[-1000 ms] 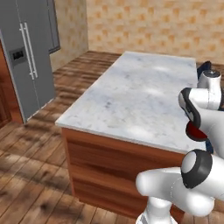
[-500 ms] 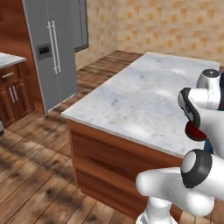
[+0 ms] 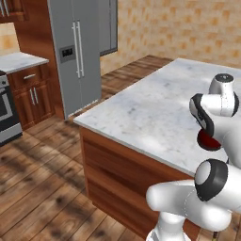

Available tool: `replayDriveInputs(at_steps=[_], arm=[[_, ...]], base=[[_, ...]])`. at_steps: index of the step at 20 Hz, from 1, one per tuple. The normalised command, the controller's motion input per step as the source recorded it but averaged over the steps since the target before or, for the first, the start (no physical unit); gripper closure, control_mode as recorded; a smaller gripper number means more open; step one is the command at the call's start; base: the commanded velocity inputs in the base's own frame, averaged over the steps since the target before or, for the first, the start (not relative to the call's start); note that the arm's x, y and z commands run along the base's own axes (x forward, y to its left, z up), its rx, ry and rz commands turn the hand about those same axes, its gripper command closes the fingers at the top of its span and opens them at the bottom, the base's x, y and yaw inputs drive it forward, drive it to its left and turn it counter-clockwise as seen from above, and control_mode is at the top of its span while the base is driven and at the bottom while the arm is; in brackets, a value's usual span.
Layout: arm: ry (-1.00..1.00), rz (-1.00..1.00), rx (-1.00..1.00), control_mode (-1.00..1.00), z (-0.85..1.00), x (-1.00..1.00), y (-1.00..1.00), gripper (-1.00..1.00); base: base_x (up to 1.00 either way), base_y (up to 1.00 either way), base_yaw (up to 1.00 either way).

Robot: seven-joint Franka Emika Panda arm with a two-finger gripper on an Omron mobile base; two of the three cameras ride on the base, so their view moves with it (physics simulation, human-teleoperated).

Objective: The kettle is done boiling. Turn off the stove, then wait for 300 timesteps before moving the kettle to the dining table.

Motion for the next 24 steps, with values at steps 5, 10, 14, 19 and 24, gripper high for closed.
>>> replayDriveInputs(at_steps=[5, 10, 14, 19, 24], arm=[[0.00, 0.00, 0.00, 1.00, 0.00, 0.00, 0.00, 1.00], [0.00, 0.00, 0.00, 1.00, 0.00, 0.00, 0.00, 1.00], [-0.04, 0.04, 0.00, -1.00, -0.01, 0.07, -0.29, 1.00], [-0.05, 0.04, 0.00, -1.00, -0.08, 0.10, -0.32, 1.00], [-0.01, 0.00, 0.00, -1.00, -0.10, 0.31, -0.15, 1.00]], base=[[0.05, -0.08, 0.01], [0.08, -0.22, 0.04], [0.00, 0.00, 0.00], [0.00, 0.00, 0.00], [0.00, 0.00, 0.00]])
